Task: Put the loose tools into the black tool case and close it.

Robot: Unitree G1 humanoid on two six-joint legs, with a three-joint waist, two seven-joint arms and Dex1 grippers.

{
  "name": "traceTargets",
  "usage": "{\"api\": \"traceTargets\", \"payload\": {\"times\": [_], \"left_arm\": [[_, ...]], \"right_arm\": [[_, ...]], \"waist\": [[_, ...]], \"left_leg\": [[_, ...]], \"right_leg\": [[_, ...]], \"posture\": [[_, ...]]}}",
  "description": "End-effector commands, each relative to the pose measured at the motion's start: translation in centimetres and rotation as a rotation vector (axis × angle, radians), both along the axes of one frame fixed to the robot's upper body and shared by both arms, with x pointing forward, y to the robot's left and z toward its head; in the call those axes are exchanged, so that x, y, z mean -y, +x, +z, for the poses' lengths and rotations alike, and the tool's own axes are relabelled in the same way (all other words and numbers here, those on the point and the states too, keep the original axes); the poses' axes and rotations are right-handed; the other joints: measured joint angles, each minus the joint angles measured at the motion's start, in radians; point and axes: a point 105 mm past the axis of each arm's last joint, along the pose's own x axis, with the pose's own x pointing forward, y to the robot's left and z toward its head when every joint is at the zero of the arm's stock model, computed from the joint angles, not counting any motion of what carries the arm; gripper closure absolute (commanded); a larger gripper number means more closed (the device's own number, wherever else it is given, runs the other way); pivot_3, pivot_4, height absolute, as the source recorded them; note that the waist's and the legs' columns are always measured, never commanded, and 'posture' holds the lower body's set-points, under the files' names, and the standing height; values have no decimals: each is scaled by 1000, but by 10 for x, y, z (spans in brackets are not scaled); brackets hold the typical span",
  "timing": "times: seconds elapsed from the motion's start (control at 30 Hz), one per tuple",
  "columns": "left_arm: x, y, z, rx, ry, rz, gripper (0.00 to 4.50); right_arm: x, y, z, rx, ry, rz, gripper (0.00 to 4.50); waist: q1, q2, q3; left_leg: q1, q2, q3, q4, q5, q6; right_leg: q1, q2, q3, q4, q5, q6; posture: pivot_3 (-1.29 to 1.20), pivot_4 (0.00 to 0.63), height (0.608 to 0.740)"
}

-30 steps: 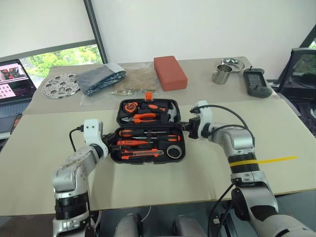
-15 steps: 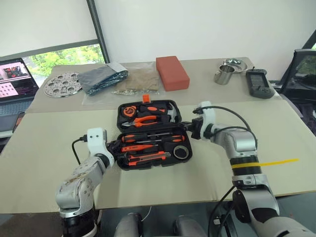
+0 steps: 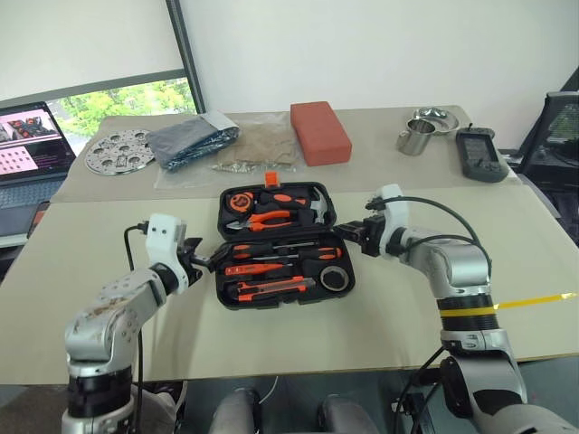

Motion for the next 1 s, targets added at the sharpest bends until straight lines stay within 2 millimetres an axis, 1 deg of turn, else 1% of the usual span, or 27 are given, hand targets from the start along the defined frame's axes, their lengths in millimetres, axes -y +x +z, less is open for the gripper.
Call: {"api": "traceTargets", "payload": {"times": [0.03, 0.13, 0.17, 0.23, 0.4, 0.5, 0.6, 0.7, 0.73, 0.77, 0.83, 1.0], "left_arm": [[-10, 24, 6, 7, -36, 39, 0], [-9, 39, -2, -34, 10, -19, 0], [-11, 44, -3, -43, 6, -25, 0], [-15, 53, -2, -59, -26, -23, 0], [-26, 76, -4, -78, -33, -18, 0], [-23, 83, -1, -90, -116, -38, 0], [-25, 87, -2, -99, -137, -46, 0], [-27, 90, -1, -113, -189, -52, 0], [-27, 90, -1, -116, -200, -54, 0], [-28, 91, -2, -120, -203, -53, 0], [-28, 91, -5, -128, -201, -58, 0], [-24, 92, -11, -141, -198, -72, 0]], "right_arm": [[-2, 16, 19, 62, 26, -30, 2446], [-5, 27, 19, 40, 47, -45, 2446], [-5, 30, 19, 34, 46, -48, 2446], [-3, 35, 17, 27, 37, -52, 2446], [-9, 44, 17, -14, 103, -39, 2446], [-15, 48, 21, -31, 167, -26, 2446], [-16, 50, 23, -38, 187, -24, 2446], [-14, 53, 20, -41, 171, -27, 3207], [-14, 53, 19, -42, 165, -26, 3536], [-14, 54, 17, -46, 156, -25, 3977], [-14, 54, 14, -49, 138, -21, 4451], [-16, 54, 11, -45, 114, -10, 4451]], "waist": [[1, 0, 0], [0, 0, 0], [-1, 0, 0], [0, 0, 0], [0, 0, 1], [-1, 0, 1], [-3, 0, 1], [-6, 0, 1], [-8, 0, 1], [-9, 0, 1], [-14, 0, 1], [-20, 0, 1]], "left_leg": [[0, 0, 0, 0, 0, 0], [-1, 0, 0, 0, 0, 1], [-1, 0, 1, 0, 0, 0], [-1, 0, 1, 0, 3, -6], [-3, 0, 2, 0, 4, -6], [-3, 1, 3, 0, 4, -6], [-3, 1, 3, 0, 4, -6], [-3, 1, 3, 0, 4, -7], [-4, 1, 4, 0, 4, -7], [-4, 1, 4, 0, 4, -7], [-4, 1, 5, 0, 4, -7], [-4, 1, 6, 1, 5, -8]], "right_leg": [[0, 0, 0, 0, 0, 0], [-1, 0, 0, 0, 0, 0], [-2, 0, 0, 0, 0, 0], [-2, 0, -1, 0, 0, 0], [-3, 0, -2, 0, 0, 0], [-4, 0, -2, 1, 0, 0], [-4, 0, -2, 1, 0, 0], [-4, 0, -3, 1, 0, 0], [-5, 0, -3, 1, 0, 0], [-5, 0, -3, 1, 0, 0], [-5, 0, -3, 1, 0, 0], [-4, 0, -4, 2, 0, 0]], "posture": [[0, 150, 740], [0, 150, 740], [0, 150, 740], [0, 150, 740], [0, 150, 740], [0, 150, 740], [0, 150, 740], [0, 150, 740], [0, 150, 740], [0, 150, 740], [0, 150, 740], [0, 150, 740]]}}
